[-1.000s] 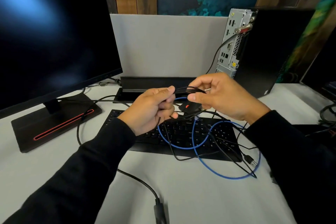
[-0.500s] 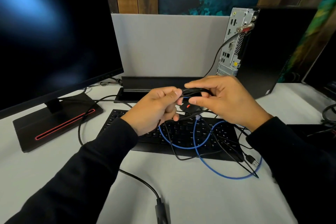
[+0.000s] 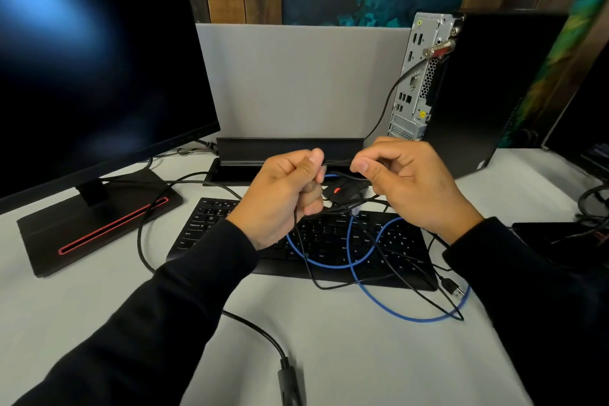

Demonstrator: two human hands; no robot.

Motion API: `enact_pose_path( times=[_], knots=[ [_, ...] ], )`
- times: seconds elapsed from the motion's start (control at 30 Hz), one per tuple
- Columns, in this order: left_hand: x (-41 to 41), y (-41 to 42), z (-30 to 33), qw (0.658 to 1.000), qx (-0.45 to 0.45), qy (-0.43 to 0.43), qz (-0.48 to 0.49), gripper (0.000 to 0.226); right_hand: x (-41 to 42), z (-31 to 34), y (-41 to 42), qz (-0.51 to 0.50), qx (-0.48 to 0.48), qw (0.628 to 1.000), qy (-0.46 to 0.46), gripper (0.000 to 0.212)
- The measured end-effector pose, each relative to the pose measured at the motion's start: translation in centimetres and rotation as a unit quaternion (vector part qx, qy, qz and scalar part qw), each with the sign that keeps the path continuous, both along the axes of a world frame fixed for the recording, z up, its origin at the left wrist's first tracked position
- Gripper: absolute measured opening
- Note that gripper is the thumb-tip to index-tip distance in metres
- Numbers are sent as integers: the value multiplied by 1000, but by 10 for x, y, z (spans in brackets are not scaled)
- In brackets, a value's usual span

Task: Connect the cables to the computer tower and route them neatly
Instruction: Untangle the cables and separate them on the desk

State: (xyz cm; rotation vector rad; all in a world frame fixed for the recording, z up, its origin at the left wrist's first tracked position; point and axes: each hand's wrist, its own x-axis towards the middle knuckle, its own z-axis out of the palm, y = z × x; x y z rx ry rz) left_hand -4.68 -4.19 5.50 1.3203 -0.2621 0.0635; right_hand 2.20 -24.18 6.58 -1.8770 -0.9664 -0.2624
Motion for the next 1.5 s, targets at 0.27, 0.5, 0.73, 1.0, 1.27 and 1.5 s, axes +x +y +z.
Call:
enact_pose_path(
  times=[0.27,0.5,0.73,1.0,1.27,1.5],
  knots=[
    [0,3,-2,999,36,-24,-19,34,2,5,5,-15,-17,999,-32,12],
    [1,3,-4,995,30,-55,-73,21,-2,8,8,-34,44,998,-4,14],
    [3,8,-3,977,197,-70,-38,36,-2,8,14,-18,25,999,-42,11],
    [4,12,2,991,-40,-22,-122,28,6,10,0,-50,21,997,-48,12],
    [7,13,-4,994,-73,-19,-82,24,5,-5,8,-24,43,999,-14,24],
    [5,8,1,989,-124,42,-69,30,11,-9,14,-16,87,995,54,26]
  ],
)
